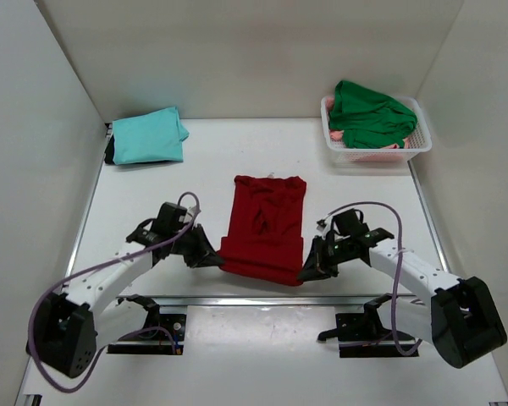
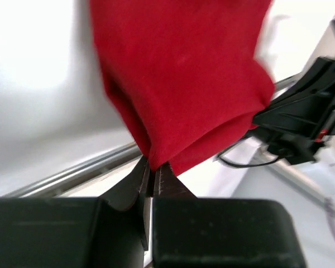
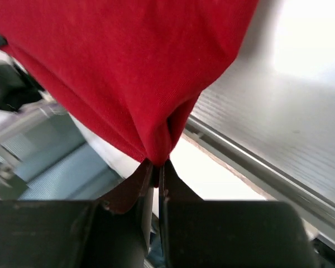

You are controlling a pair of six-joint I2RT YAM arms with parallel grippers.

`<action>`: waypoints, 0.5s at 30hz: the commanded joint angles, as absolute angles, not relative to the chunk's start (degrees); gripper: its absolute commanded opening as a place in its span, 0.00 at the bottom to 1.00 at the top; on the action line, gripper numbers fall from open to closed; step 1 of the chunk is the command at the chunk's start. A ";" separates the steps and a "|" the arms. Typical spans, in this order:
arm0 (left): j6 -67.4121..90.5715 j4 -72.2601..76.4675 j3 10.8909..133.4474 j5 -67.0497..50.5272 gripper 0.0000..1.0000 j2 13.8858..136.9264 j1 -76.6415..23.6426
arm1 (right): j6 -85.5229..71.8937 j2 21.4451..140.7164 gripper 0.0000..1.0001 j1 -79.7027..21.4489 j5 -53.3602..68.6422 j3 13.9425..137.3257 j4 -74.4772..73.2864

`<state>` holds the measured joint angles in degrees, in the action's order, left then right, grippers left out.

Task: Fold and stack the t-shirts
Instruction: Fold the long partially folded tshirt into a neat square

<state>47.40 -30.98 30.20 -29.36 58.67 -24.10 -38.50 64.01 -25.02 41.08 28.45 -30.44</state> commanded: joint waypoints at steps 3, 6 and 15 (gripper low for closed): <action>44.65 -28.84 47.42 -29.88 0.00 71.96 -20.40 | -31.48 69.49 0.00 -14.52 43.15 39.43 -38.06; 43.77 -25.85 57.61 -30.32 0.00 82.84 -17.68 | -29.27 77.92 0.00 -10.30 42.80 49.88 -38.32; 46.65 -16.72 86.47 -36.02 0.82 113.89 -11.16 | -32.86 106.50 0.34 -4.22 32.19 81.46 -31.12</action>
